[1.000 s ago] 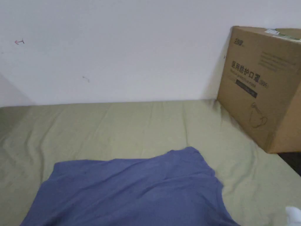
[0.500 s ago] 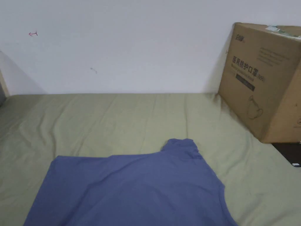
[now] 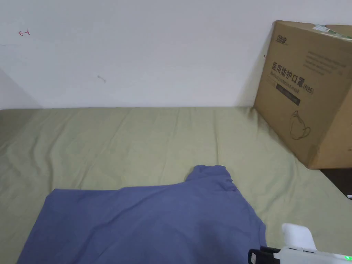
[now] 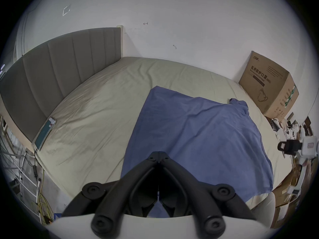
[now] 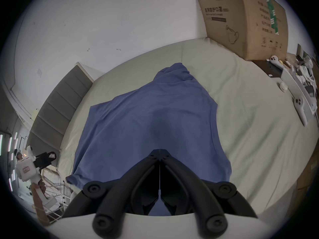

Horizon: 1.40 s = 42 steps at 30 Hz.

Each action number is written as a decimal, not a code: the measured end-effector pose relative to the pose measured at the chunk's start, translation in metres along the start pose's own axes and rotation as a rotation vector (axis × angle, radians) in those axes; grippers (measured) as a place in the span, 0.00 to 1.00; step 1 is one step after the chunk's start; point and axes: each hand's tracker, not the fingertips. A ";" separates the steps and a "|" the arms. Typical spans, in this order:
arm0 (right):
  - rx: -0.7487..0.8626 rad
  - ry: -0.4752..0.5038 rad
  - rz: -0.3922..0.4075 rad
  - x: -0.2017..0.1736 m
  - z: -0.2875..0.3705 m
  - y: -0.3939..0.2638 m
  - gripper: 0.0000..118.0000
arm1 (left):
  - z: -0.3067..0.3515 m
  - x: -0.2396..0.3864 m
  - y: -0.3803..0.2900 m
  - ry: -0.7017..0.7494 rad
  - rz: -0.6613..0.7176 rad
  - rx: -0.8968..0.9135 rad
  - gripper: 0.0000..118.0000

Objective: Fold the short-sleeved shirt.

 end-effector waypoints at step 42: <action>-0.196 -0.278 0.159 0.046 -0.263 0.183 0.07 | -0.361 -0.001 0.176 0.111 0.021 -0.330 0.61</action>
